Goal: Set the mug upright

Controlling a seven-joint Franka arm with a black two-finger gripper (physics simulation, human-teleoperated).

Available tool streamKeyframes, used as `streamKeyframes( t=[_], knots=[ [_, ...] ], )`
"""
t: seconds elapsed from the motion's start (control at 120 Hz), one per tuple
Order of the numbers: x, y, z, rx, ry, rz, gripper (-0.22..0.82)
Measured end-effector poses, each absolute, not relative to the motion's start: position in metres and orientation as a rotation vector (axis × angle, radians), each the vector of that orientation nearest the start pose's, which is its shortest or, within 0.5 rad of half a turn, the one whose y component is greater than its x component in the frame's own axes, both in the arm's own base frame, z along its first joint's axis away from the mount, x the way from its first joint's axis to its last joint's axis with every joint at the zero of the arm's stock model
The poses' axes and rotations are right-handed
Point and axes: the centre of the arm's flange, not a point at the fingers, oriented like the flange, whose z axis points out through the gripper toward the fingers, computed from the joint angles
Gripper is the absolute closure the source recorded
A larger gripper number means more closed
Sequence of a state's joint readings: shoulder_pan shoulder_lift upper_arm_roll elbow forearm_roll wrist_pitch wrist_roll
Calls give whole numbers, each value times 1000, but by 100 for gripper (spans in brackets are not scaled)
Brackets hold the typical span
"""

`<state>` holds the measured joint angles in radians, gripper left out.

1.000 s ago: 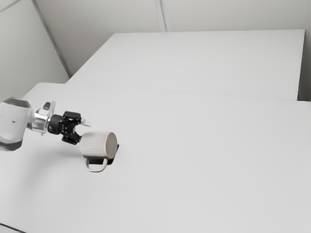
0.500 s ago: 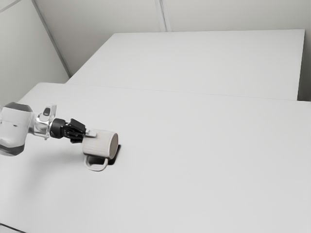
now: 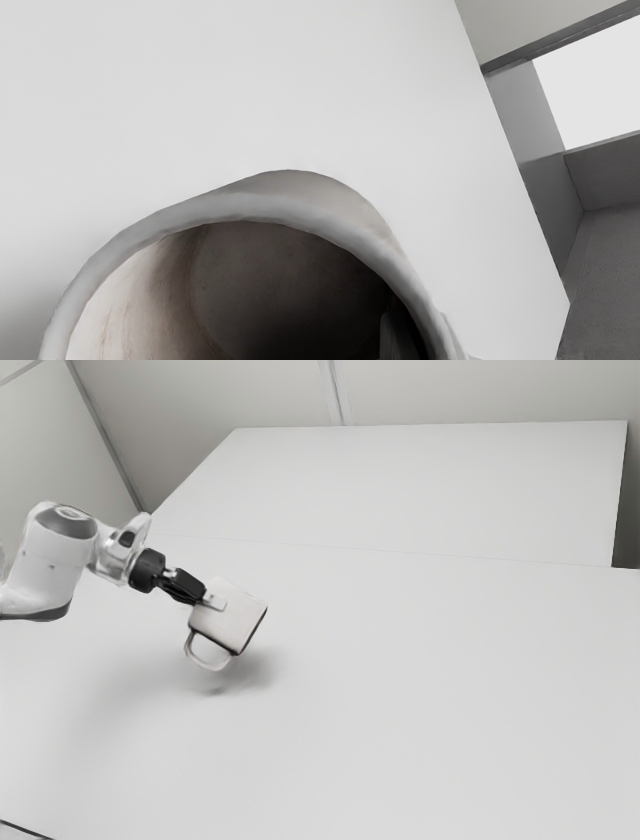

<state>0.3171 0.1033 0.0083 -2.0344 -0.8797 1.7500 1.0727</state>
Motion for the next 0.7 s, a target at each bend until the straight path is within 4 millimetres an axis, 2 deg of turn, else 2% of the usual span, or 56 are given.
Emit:
streamKeyframes(
  t=[0.108,0.233,0.308,0.4,0.45,0.558,0.7],
  knots=[
    [558,51,428,2416,-757,217,78],
    [560,0,459,2654,-1037,109,78],
    [548,-31,461,2764,-1126,44,78],
    [512,-65,442,2855,-1163,-26,78],
    [500,-70,430,2899,-1132,-40,78],
    [483,-64,404,2972,-977,-47,78],
    [463,-62,402,3034,-776,18,78]
  ],
)
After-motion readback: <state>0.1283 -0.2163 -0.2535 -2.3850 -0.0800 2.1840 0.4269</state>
